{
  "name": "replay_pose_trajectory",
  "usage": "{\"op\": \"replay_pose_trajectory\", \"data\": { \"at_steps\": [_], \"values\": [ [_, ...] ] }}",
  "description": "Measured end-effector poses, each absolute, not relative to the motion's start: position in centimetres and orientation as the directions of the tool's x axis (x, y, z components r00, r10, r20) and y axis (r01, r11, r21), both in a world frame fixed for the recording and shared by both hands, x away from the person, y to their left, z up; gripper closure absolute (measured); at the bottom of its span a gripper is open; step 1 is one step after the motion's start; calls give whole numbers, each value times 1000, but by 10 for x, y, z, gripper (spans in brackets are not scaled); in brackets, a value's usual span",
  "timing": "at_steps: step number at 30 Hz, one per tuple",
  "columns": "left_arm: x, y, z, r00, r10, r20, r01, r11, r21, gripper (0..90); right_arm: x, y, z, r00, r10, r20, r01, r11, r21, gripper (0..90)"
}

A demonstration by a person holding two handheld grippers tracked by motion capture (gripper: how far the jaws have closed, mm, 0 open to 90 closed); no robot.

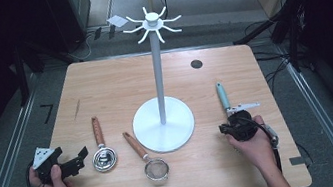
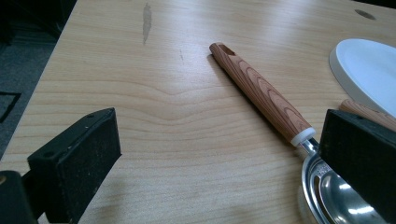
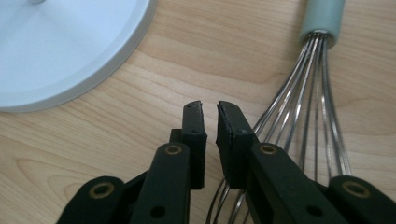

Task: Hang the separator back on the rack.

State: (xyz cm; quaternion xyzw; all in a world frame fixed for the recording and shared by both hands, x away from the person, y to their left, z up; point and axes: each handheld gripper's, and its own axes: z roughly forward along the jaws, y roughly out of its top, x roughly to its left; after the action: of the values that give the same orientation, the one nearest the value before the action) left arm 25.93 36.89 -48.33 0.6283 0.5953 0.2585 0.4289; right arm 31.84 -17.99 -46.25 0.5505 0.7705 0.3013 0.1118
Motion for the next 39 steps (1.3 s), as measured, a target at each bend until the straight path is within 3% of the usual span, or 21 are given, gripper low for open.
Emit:
{"op": "replay_pose_trajectory", "data": {
  "at_steps": [6,14,24,39],
  "values": [
    [259,369,-483,158,970,-186,526,76,847,0,330,-186,-439,-355,923,148,783,206,587,681],
    [260,369,-483,160,969,-187,529,75,845,0,372,-188,-425,-285,952,110,825,185,534,615],
    [260,369,-484,163,967,-193,531,79,843,0,418,-186,-441,-180,981,67,911,141,388,600],
    [260,369,-483,166,967,-193,533,77,843,0,442,-185,-461,-50,994,96,966,23,259,654]
  ]
}}
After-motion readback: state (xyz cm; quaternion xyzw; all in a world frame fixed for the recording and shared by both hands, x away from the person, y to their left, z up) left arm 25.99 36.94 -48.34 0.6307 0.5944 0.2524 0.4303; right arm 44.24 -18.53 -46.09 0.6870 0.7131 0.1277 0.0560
